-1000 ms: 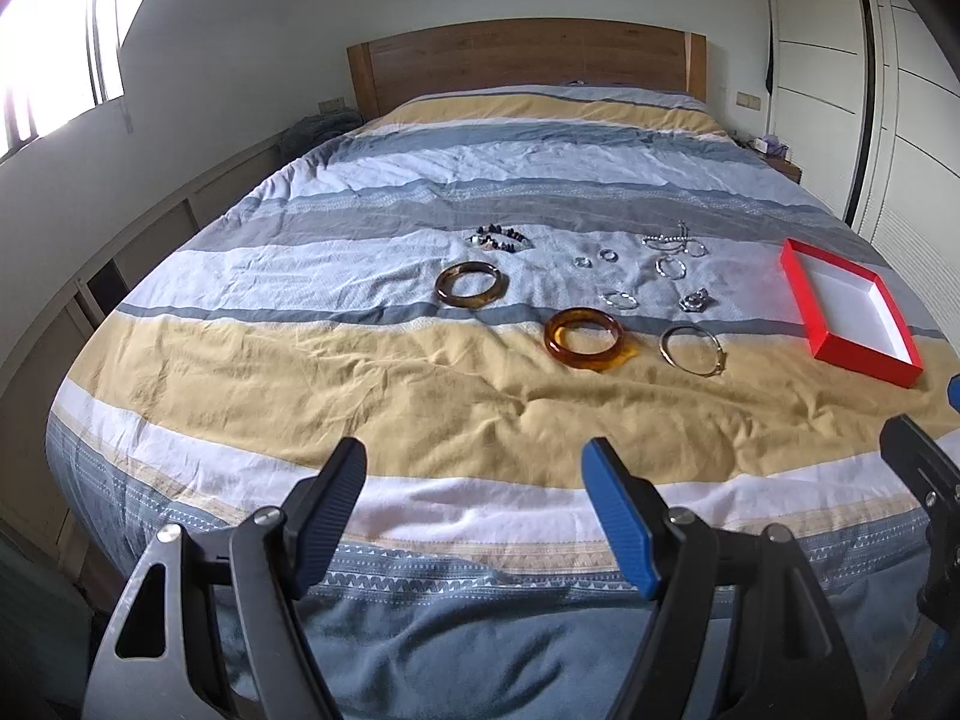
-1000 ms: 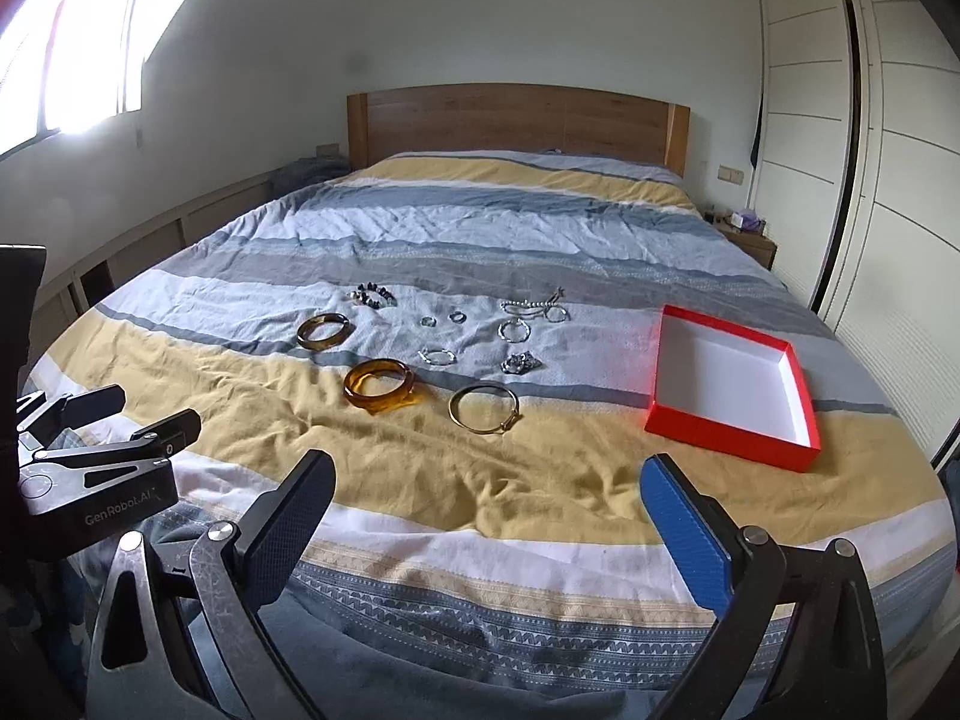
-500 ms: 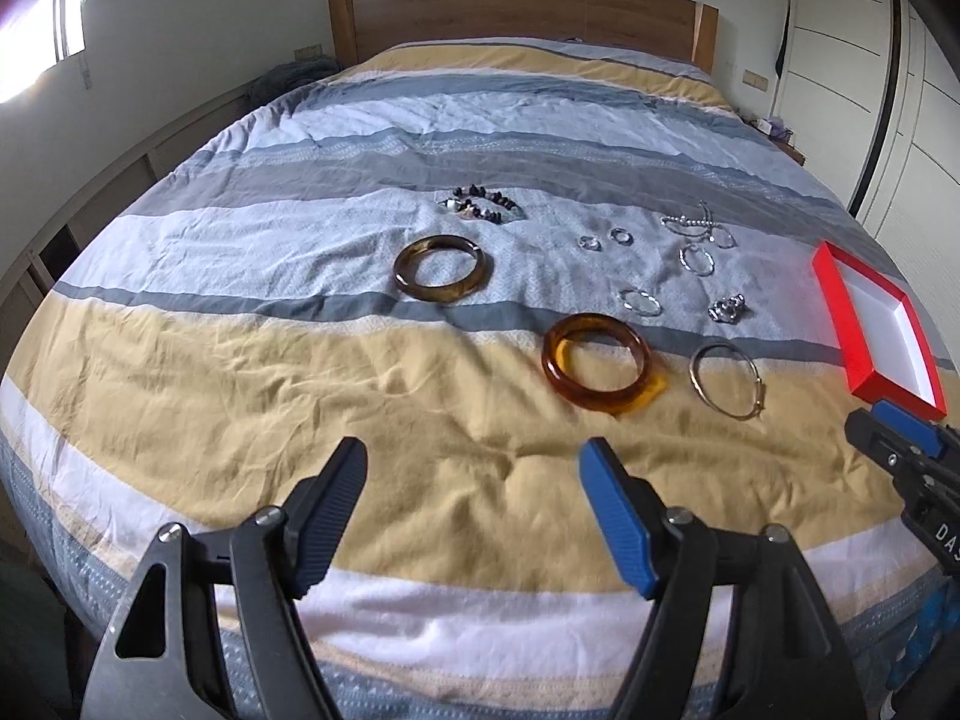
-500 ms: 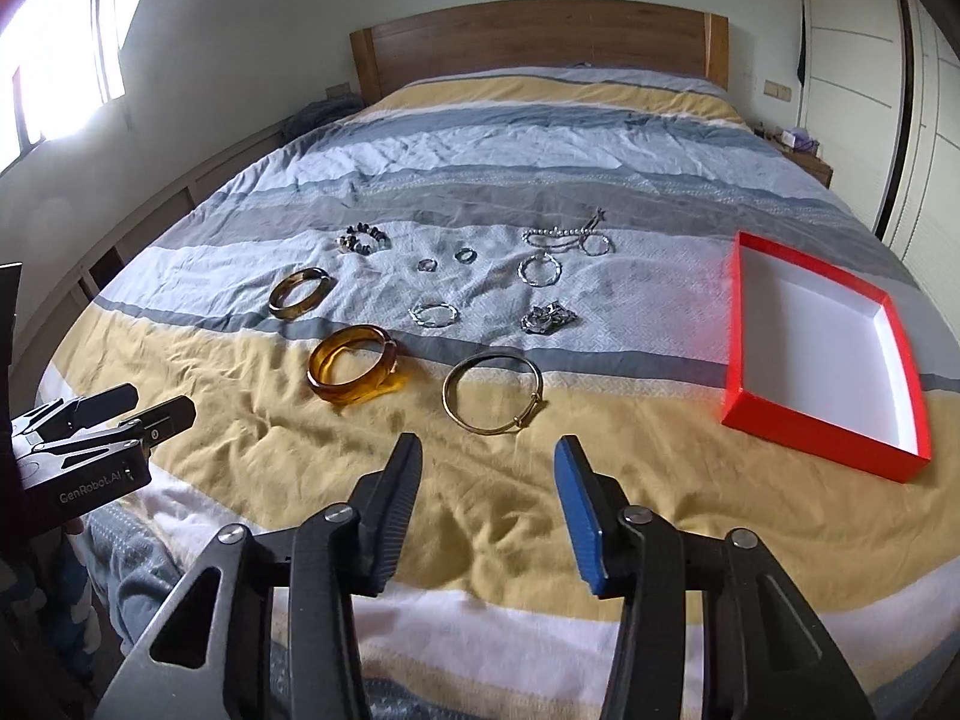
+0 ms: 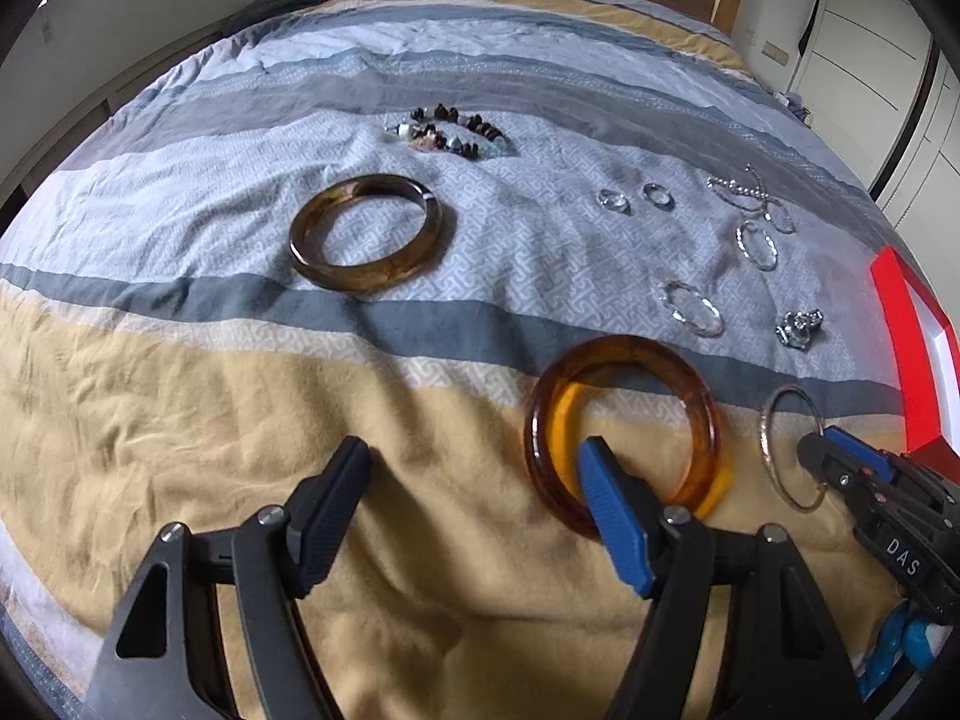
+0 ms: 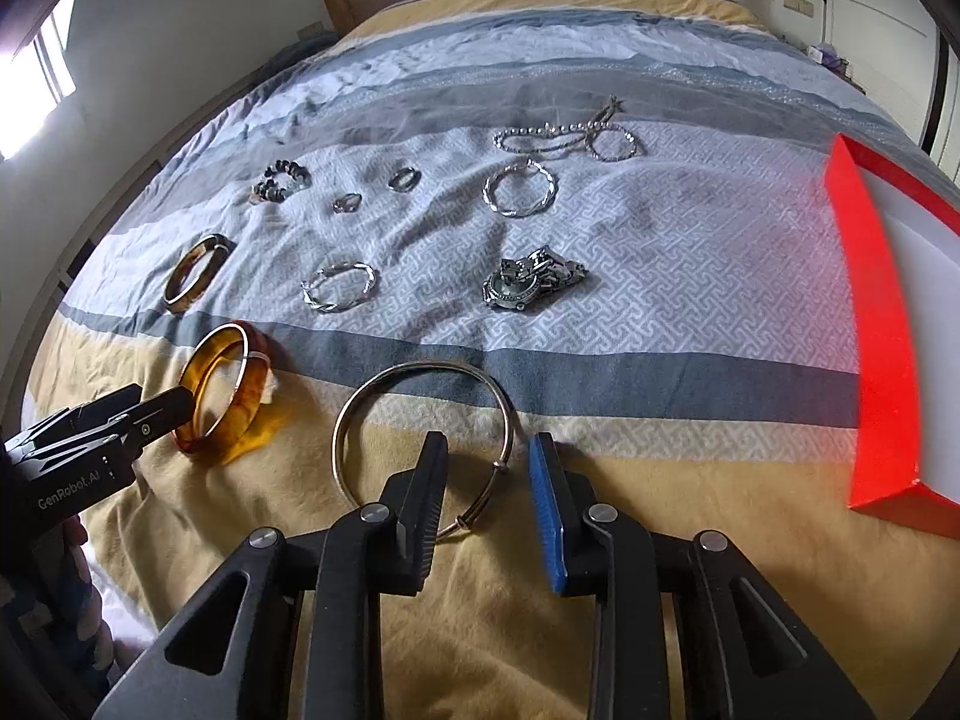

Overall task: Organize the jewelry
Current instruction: 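Grasp the amber bangle with the left tool while the right tool grasps the plain silver bangle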

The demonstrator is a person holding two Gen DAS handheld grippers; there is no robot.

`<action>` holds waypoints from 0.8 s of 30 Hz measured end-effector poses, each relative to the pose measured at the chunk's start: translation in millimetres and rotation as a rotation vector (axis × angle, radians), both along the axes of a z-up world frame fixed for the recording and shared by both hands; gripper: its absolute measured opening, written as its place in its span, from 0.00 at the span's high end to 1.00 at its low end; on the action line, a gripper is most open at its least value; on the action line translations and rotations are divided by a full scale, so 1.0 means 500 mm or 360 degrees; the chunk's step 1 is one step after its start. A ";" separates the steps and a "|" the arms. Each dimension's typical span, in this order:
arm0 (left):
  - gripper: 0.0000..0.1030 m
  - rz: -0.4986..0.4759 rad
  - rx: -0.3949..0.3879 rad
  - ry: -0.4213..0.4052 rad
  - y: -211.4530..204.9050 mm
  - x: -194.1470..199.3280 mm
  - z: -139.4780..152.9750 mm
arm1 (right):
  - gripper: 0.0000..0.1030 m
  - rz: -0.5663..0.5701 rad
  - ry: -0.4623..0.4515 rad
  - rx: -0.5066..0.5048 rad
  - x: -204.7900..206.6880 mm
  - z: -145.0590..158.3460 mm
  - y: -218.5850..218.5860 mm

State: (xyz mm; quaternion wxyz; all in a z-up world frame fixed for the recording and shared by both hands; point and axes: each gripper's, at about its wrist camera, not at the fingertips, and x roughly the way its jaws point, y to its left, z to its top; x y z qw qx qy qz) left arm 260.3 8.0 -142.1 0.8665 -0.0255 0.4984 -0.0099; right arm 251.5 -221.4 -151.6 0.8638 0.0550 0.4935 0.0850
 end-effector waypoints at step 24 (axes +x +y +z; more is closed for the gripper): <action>0.91 0.0008 0.0146 -0.0139 -0.021 -0.019 0.035 | 0.94 0.0131 -0.0193 -0.0338 -0.021 0.029 0.052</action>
